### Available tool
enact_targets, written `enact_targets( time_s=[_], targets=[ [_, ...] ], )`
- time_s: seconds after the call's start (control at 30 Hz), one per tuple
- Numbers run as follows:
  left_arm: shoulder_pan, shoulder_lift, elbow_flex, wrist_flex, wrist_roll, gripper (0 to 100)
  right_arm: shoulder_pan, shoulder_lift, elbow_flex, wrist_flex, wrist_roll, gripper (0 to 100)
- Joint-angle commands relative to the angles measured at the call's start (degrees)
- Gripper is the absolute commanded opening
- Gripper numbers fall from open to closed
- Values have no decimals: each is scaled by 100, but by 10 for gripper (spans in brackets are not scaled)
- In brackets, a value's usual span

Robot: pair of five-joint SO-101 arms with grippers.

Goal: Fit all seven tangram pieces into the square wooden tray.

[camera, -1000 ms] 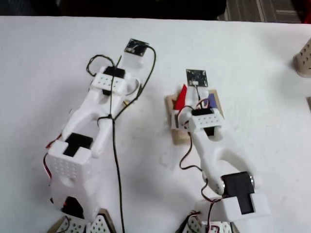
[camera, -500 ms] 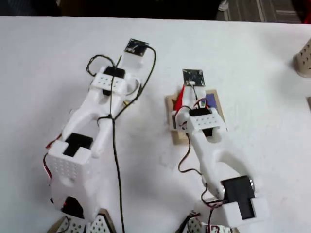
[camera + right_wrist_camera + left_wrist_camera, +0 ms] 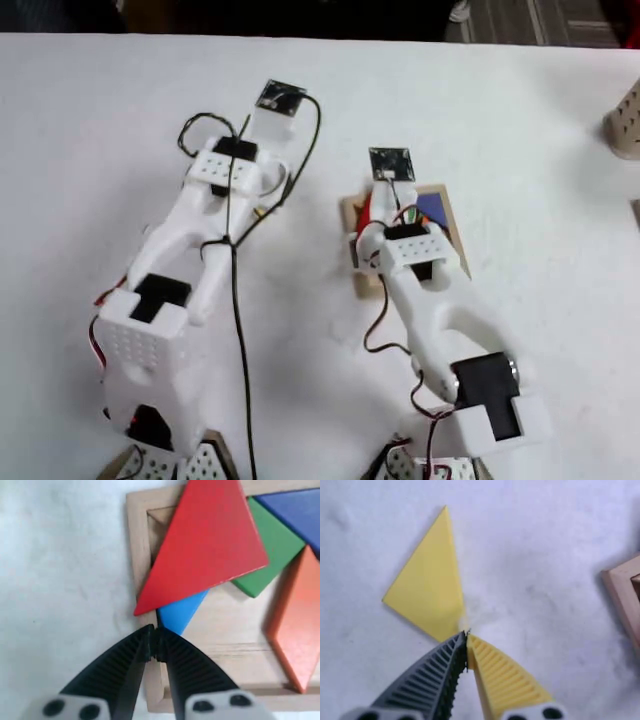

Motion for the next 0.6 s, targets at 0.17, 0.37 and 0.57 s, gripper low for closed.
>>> enact_targets(
  time_s=[0.17,0.37,0.57],
  targets=[
    [31,-48,-281,53,26,31,84,-462,167,224,-35,17],
    [31,-48,-281,53,26,31,84,-1367,809,224,-18,17],
    [31,-48,-281,44,26,31,84,-2097,993,57,-44,19]
  ],
)
